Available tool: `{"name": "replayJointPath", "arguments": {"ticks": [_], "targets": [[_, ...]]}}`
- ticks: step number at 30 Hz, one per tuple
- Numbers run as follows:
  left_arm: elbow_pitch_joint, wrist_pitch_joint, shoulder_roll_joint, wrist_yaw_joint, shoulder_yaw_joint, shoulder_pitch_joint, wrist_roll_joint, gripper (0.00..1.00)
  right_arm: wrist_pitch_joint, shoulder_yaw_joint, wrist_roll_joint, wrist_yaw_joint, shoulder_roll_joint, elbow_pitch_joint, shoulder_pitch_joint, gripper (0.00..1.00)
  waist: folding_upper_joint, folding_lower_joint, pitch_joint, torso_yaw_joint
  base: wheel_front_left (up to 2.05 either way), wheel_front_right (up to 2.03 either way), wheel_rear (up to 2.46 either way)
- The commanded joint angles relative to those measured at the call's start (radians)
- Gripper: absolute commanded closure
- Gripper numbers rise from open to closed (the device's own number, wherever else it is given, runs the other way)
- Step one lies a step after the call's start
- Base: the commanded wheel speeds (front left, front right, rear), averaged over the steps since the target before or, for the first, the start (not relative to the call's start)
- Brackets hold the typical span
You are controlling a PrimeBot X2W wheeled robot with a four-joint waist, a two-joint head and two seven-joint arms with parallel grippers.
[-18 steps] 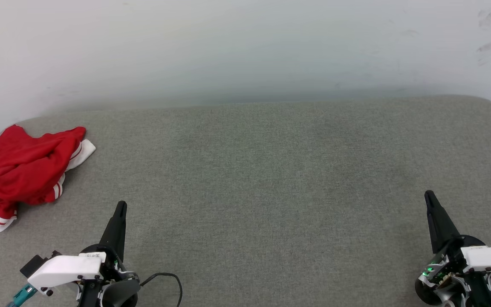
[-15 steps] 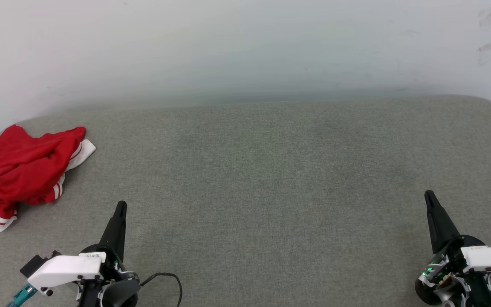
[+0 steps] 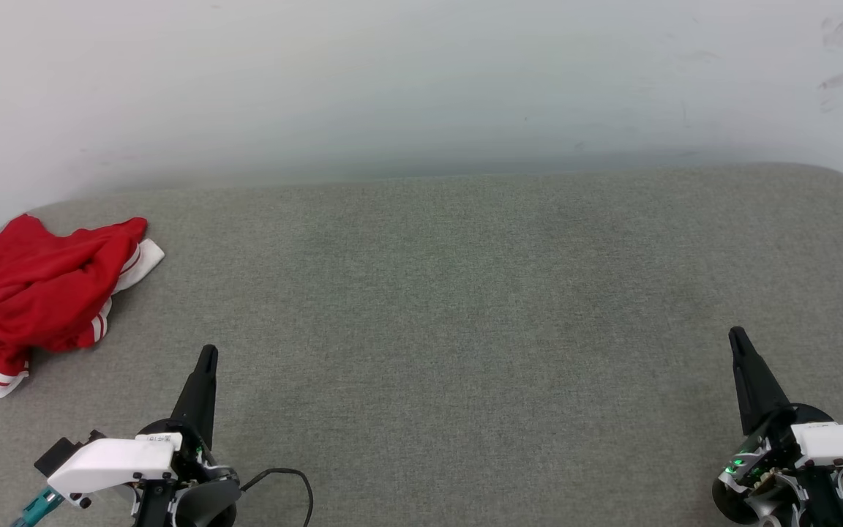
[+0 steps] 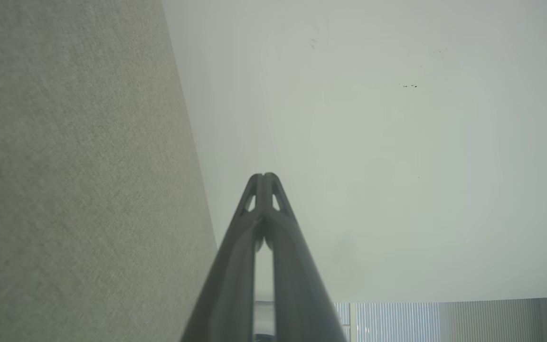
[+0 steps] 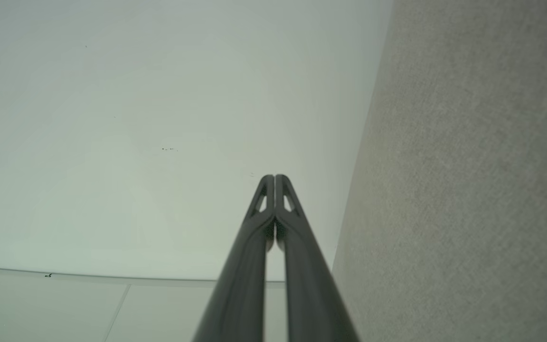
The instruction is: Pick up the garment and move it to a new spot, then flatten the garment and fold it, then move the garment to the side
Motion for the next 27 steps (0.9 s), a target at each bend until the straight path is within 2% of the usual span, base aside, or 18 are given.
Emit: {"name": "replayJointPath", "arguments": {"ticks": [1, 27], "targets": [[0.001, 0.002, -0.002, -0.003, 0.002, -0.008, 0.002, 1.0, 0.001, 0.001, 0.003, 0.0, 0.004, 0.001, -0.01, 1.0, 0.0, 0.0, 0.0, 0.0, 0.0, 0.0, 0.0], [0.001, 0.002, -0.001, -0.003, 0.002, -0.008, 0.001, 1.0, 0.001, 0.001, 0.003, 0.0, 0.004, 0.0, -0.01, 1.0, 0.0, 0.0, 0.0, 0.0, 0.0, 0.0, 0.0]]}}
